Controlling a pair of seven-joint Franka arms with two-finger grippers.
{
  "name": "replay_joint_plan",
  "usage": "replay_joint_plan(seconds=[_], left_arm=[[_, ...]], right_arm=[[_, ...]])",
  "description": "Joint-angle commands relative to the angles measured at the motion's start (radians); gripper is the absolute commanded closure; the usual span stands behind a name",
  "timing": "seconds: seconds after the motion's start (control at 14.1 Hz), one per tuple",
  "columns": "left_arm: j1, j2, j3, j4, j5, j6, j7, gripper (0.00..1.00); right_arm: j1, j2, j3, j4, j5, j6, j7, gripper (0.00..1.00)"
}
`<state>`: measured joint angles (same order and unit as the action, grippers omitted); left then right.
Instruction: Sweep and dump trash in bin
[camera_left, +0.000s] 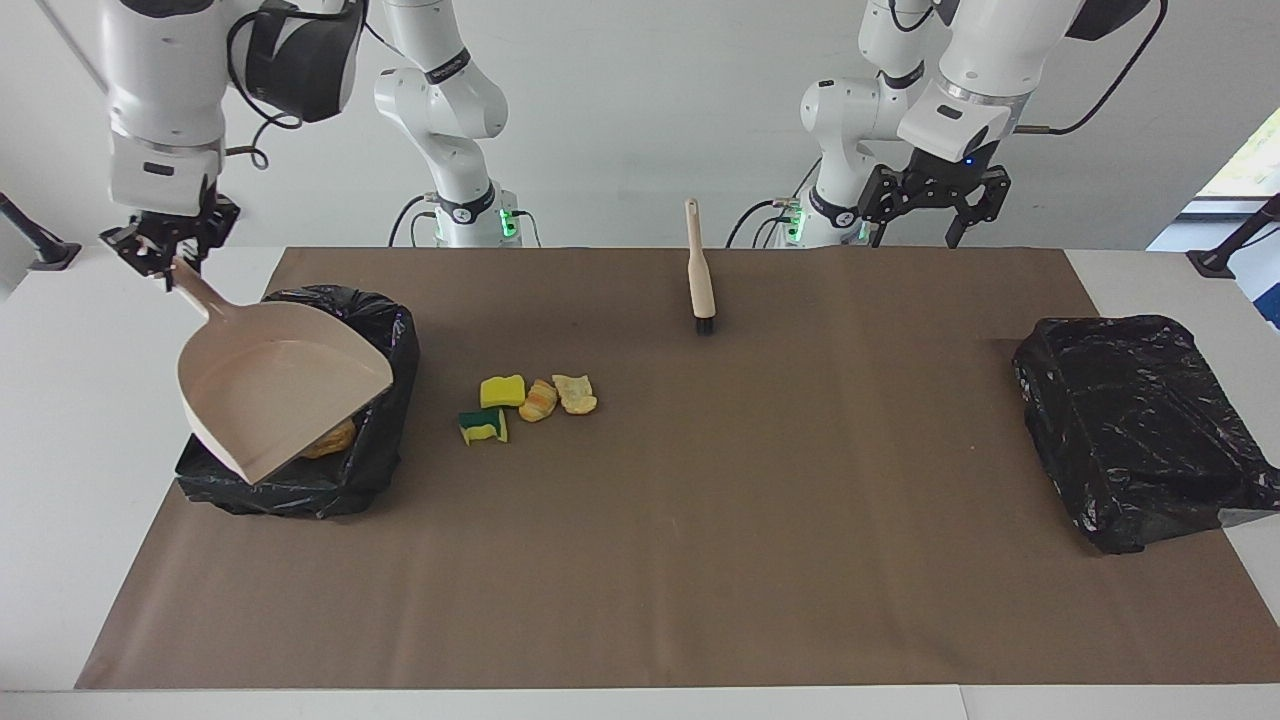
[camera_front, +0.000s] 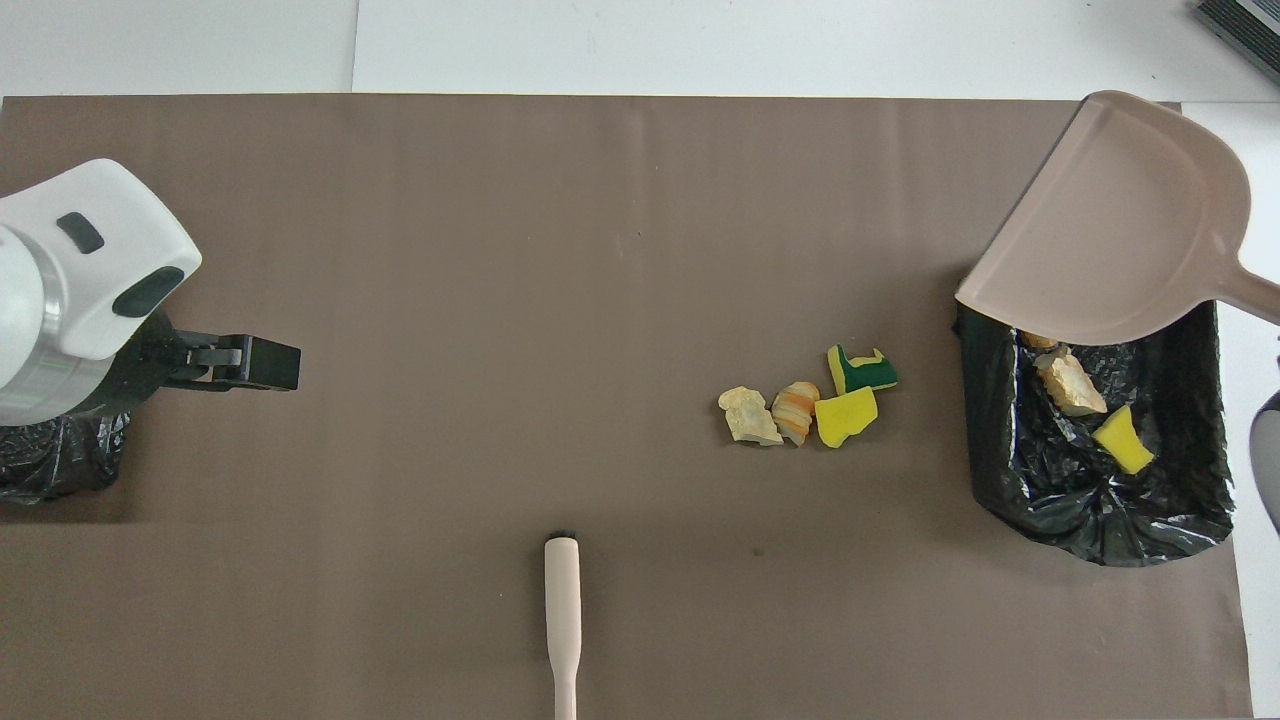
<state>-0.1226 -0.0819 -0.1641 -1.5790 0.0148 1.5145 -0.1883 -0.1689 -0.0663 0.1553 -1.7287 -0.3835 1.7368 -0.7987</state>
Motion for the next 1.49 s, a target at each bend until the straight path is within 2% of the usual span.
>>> replay_joint_plan(seconds=[0.0, 0.14, 0.35, 0.64, 0.78, 0.99, 1.21, 1.42], left_arm=[[0.009, 0.080, -0.006, 0.130, 0.004, -0.100, 0.010, 0.00], [0.009, 0.122, -0.002, 0.203, 0.002, -0.164, 0.015, 0.00], [-0.009, 0.131, 0.061, 0.208, -0.012, -0.177, 0.099, 0.00], [-0.014, 0.088, 0.118, 0.180, -0.062, -0.183, 0.101, 0.00], [0.020, 0.082, 0.120, 0.165, -0.097, -0.162, 0.101, 0.00], [0.024, 0.074, 0.121, 0.155, -0.099, -0.152, 0.105, 0.00], [0.028, 0.068, 0.120, 0.143, -0.099, -0.134, 0.105, 0.00], [0.017, 0.060, 0.118, 0.123, -0.099, -0.099, 0.101, 0.00]], right_arm=[[0.095, 0.014, 0.003, 0.003, 0.112, -0.022, 0.308, 1.00], [0.204, 0.069, 0.004, 0.011, 0.150, -0.011, 0.560, 1.00], [0.305, 0.167, 0.004, 0.037, 0.221, 0.023, 0.802, 1.00], [0.462, 0.383, 0.004, 0.211, 0.297, 0.089, 1.183, 1.00], [0.520, 0.498, 0.004, 0.320, 0.379, 0.092, 1.234, 1.00], [0.621, 0.635, 0.006, 0.425, 0.391, 0.173, 1.436, 1.00], [0.681, 0.695, 0.009, 0.422, 0.397, 0.271, 1.487, 1.00], [0.744, 0.711, 0.009, 0.402, 0.399, 0.305, 1.541, 1.00]])
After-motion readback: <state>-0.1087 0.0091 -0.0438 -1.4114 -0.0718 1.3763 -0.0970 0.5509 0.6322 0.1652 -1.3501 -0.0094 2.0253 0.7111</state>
